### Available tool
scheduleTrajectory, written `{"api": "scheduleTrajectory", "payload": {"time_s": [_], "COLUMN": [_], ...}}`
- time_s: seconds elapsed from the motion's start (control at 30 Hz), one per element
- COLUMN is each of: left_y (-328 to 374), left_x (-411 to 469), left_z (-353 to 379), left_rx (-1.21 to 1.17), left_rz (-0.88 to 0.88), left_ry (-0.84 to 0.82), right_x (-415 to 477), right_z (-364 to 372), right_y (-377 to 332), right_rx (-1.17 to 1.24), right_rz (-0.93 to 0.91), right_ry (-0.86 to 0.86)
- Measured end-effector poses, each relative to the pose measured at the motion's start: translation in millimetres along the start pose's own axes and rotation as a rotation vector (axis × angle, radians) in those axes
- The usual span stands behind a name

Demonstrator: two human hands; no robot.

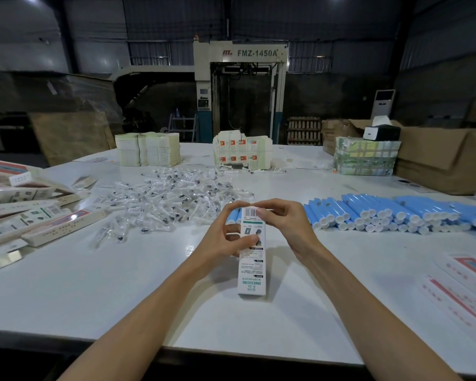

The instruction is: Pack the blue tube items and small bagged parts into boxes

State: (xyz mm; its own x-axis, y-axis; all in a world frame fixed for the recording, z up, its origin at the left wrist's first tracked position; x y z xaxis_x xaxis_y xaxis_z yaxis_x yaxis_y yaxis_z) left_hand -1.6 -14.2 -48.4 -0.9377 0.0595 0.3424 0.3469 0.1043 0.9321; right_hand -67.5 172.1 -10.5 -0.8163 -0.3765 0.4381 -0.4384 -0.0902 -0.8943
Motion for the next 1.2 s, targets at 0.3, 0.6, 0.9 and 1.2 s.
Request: {"api": "scheduleTrajectory", "payload": {"time_s": [0.3,0.6,0.9,1.2], "left_y": [-2,-4,-4,-21], "left_x": [0,2,4,2], "left_z": [0,-6,-2,4], "left_rx": [0.004,-0.149,-0.088,0.358], "left_rz": [0.003,0.059,0.083,0.169], "left_ry": [-0.003,0.056,0.086,-0.043], "right_x": [-1,-12,-30,-70], "right_z": [9,22,19,-17], "right_y": [7,3,-7,-16], "right_rx": [-0.090,0.003,-0.063,-0.493], "right_rz": [-0.004,0.250,0.345,0.248], "right_ry": [0.061,-0.074,-0.300,-0.135]}}
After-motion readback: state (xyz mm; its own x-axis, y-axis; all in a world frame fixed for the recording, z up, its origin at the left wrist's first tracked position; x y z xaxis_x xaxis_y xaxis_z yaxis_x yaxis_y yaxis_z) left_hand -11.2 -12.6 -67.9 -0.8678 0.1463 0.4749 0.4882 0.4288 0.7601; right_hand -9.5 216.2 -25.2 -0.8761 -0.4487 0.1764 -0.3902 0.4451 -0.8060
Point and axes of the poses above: each hand's wrist, its own x-axis towards the middle knuckle, its own z-axis out of the palm, y = z × x, the point moved 1 cm from there along x, towards the middle knuckle, and after that the axes turned 1 degree about -x, right-handed, at the moved point
